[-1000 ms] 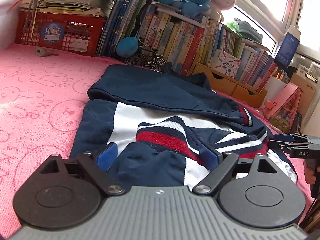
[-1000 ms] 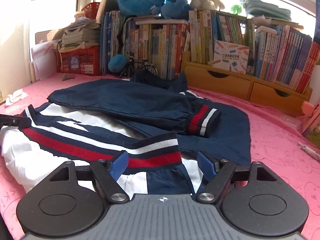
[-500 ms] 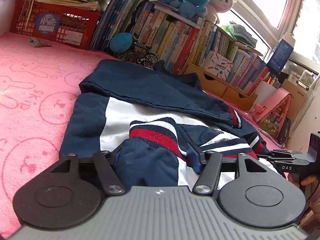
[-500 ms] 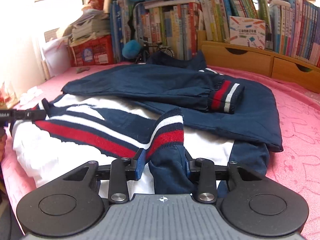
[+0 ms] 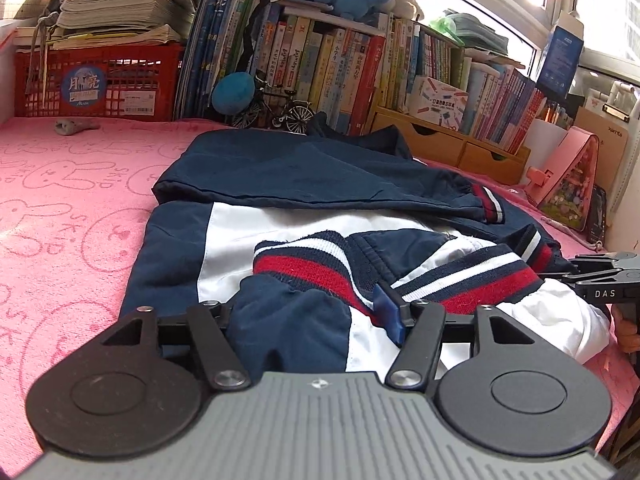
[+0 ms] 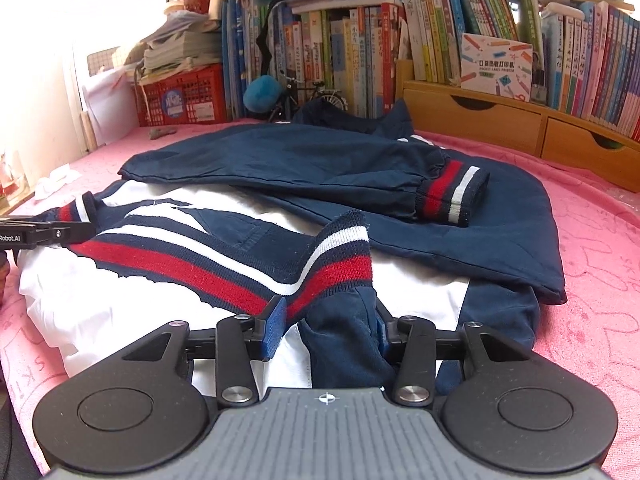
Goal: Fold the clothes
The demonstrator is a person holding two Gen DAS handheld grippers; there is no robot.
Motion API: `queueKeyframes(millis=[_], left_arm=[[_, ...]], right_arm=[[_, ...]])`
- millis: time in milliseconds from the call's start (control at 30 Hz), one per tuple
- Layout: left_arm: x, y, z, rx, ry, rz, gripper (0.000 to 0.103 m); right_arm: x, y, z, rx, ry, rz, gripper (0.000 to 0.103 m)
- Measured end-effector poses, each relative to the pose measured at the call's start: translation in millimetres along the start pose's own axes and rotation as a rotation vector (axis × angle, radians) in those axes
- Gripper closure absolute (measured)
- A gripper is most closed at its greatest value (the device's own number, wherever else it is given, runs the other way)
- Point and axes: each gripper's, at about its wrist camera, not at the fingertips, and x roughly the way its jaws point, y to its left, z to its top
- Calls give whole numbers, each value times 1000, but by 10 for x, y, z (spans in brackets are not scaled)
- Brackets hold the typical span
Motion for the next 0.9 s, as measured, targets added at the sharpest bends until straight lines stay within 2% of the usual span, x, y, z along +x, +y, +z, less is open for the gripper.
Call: queueKeyframes(millis=[133, 233, 300, 367, 700, 900], left_arm=[[39, -34, 18, 26, 15, 8, 29], [82, -46, 43, 43, 32, 8, 18], [110, -53, 59, 55, 44, 8, 6], [139, -61, 75, 67, 56, 8, 0], [179, -3, 193, 77, 118, -42, 0], [233, -41, 167, 88, 112, -75, 0]], right_arm=[[1, 2, -4, 1, 1, -2, 54], [0, 0, -5, 4, 2, -4, 52], [0, 12, -5, 3, 2, -7, 51], [7, 10, -3, 5, 3, -10, 50], [20, -1, -3, 12, 6, -26, 41], [35, -8, -4, 21, 11, -45, 32]])
